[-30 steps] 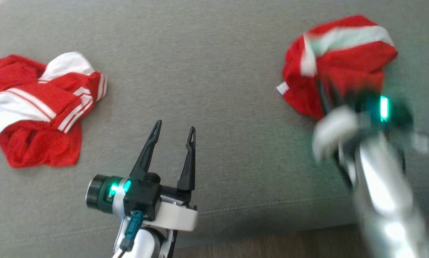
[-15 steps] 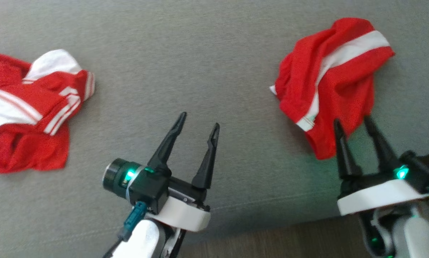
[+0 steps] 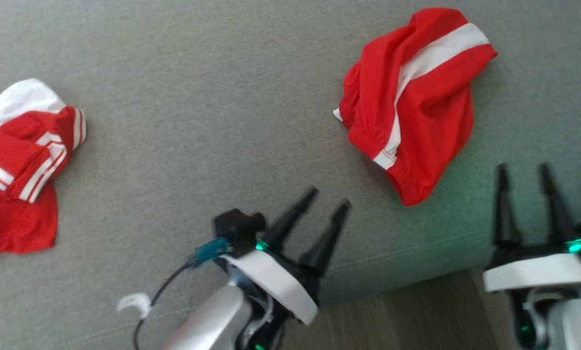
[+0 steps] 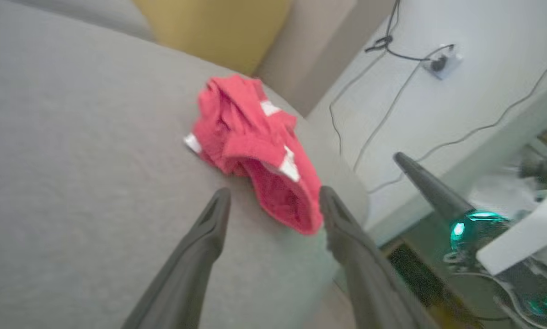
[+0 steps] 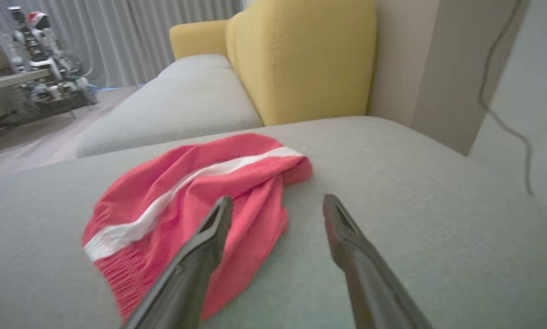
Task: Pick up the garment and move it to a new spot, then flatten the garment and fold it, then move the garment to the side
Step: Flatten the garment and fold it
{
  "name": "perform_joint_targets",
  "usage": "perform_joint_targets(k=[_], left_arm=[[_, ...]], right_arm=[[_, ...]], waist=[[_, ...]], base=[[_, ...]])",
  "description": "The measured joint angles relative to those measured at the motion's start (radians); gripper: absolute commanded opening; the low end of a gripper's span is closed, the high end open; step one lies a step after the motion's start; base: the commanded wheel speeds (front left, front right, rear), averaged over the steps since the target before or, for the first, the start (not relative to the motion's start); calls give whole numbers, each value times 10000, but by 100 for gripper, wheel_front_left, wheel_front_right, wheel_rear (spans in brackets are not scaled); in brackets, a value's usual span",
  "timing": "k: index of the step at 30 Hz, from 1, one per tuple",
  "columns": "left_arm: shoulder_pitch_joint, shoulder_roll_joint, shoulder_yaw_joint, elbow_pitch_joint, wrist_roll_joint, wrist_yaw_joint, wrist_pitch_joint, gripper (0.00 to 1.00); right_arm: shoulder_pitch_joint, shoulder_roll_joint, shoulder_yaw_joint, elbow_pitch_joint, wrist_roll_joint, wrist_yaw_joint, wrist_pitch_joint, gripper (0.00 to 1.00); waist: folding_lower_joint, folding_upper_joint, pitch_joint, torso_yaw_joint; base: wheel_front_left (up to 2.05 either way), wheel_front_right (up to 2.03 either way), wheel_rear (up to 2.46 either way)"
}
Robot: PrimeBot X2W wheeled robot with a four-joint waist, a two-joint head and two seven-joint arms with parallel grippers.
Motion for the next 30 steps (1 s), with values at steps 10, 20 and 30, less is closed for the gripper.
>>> perform_joint_targets(k=[10, 20, 30], left_arm=[[-1803, -31, -1687, 1003, -2775, 178, 261, 100], [-2772, -21, -1992, 1655, -3193, 757, -186, 100], [-3061, -21, -1542, 1549, -3147, 915, -198, 0]], right_arm=[[-459, 23, 21, 832, 138, -2, -290, 100], [-649, 23, 63, 786, 318, -2, -316, 100], [-825, 23, 27, 788, 353, -2, -316, 100]], waist=[[0, 0, 423, -1120], [0, 0, 908, -1527], [1, 0, 1063, -1691]], base=[[0, 0, 0], [0, 0, 0], [0, 0, 0]])
